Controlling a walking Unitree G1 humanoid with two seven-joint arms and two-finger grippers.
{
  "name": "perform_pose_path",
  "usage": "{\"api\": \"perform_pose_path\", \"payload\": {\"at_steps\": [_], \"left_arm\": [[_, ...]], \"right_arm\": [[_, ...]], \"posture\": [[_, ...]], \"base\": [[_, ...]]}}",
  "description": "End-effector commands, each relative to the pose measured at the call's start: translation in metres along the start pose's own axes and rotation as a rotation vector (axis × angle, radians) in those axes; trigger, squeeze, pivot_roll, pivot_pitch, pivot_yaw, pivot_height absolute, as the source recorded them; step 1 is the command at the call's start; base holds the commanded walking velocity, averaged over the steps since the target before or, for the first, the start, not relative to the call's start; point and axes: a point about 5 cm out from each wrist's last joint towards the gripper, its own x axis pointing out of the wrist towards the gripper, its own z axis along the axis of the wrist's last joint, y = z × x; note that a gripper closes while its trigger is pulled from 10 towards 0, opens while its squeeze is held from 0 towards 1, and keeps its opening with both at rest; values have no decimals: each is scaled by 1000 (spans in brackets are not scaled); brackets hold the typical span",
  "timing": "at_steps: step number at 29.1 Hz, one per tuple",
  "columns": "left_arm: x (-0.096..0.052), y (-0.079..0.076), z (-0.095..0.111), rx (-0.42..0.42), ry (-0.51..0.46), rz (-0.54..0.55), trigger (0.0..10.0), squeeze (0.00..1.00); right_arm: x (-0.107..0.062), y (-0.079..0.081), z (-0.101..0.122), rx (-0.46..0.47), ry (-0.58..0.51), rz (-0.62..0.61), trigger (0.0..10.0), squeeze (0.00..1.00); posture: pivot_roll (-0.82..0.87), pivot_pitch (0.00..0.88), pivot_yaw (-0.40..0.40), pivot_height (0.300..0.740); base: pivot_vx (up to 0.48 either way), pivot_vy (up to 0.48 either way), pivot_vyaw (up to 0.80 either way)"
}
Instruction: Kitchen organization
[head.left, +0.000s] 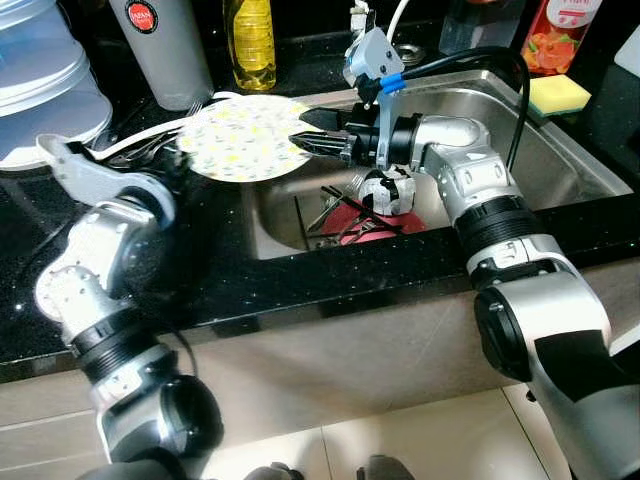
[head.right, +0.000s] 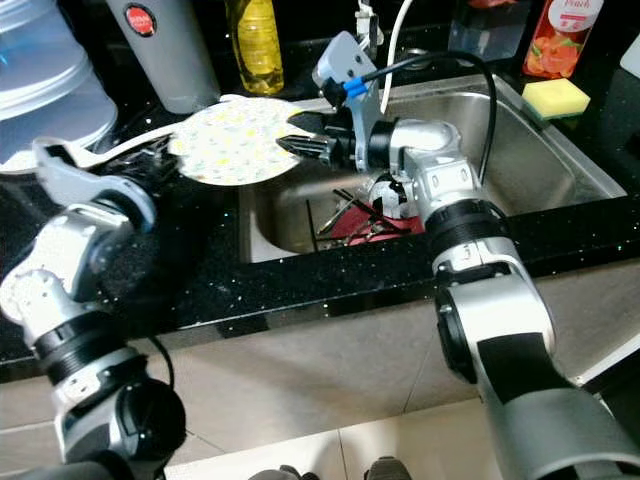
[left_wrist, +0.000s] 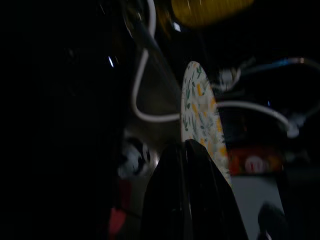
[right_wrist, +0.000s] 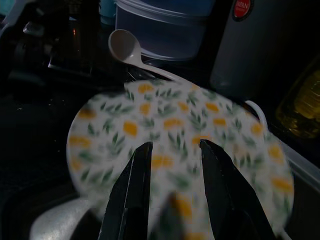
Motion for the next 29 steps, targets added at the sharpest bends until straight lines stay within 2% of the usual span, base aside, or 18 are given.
{"api": "perform_pose_path", "payload": {"at_steps": [1, 2, 4, 5, 6, 7, 8, 10, 11, 12, 16, 18, 20, 21, 22, 25, 26, 29], "left_arm": [[-2, -2, -5, 15, 11, -14, 10000, 0], [-2, -2, -8, 37, 17, -13, 10000, 0], [2, 2, -9, 198, 17, 65, 10000, 0], [2, 2, -9, 198, 17, 65, 10000, 0], [6, 3, -7, 283, 14, 103, 10000, 0], [6, 3, -7, 283, 14, 103, 10000, 0], [8, 4, -6, 334, 12, 125, 10000, 0], [23, 5, -5, 518, 33, 170, 10000, 0], [23, 5, -5, 518, 33, 170, 10000, 0], [38, 2, -5, 615, 59, 155, 10000, 0], [52, -5, -4, 647, 67, 122, 10000, 0], [65, -10, -7, 667, 106, 93, 10000, 0], [70, -11, -9, 677, 124, 85, 10000, 0], [75, -14, -12, 685, 141, 72, 10000, 0], [75, -14, -12, 685, 141, 72, 10000, 0], [90, -22, -31, 722, 229, -7, 10000, 0], [90, -22, -31, 722, 229, -7, 10000, 0], [100, -25, -51, 767, 293, -58, 10000, 0]], "right_arm": [[3, 0, 4, -4, -17, 2, 10000, 0], [2, 0, 4, -3, -17, -1, 10000, 0], [0, -3, 4, -2, -18, -21, 10000, 0], [0, -3, 4, -2, -18, -21, 10000, 0], [-1, -4, 3, 1, -18, -36, 10000, 0], [-1, -4, 3, 1, -18, -36, 10000, 0], [-1, -5, 3, 2, -18, -45, 10000, 0], [-3, -8, 2, 18, -24, -93, 10000, 0], [-3, -8, 2, 18, -24, -93, 10000, 0], [-5, -12, 0, 38, -32, -142, 10000, 0], [-7, -13, -1, 47, -37, -167, 10000, 0], [-11, -14, -4, 47, -27, -185, 10000, 0], [-12, -15, -6, 45, -19, -192, 10000, 0], [-17, -17, -12, 24, 32, -218, 10000, 0], [-17, -17, -12, 24, 32, -218, 10000, 0], [-37, -28, -28, 5, 160, -288, 10000, 0], [-37, -28, -28, 5, 160, -288, 10000, 0], [-54, -33, -35, -5, 255, -263, 10000, 0]], "posture": [[-40, 82, 55, 740], [-40, 82, 55, 740], [-39, 82, 52, 740], [-39, 82, 52, 740], [-38, 82, 51, 740], [-38, 82, 51, 740], [-38, 81, 51, 740], [-42, 82, 57, 740], [-42, 82, 57, 740], [-49, 85, 62, 740], [-54, 86, 67, 740], [-68, 93, 79, 740], [-68, 93, 79, 740], [-77, 97, 87, 740], [-77, 97, 87, 740], [-90, 105, 95, 740], [-90, 105, 95, 740], [-119, 117, 112, 740]], "base": [[0, 0, 0], [0, 0, 0], [0, 0, 0], [0, 0, 0], [0, 0, 0], [0, 0, 0], [0, 0, 0], [0, 0, 0], [0, 0, 0], [0, 0, 0], [0, 0, 0], [0, 0, 0], [0, 0, 0], [0, 0, 0], [0, 0, 0], [0, 0, 0], [0, 0, 0], [0, 0, 0]]}}
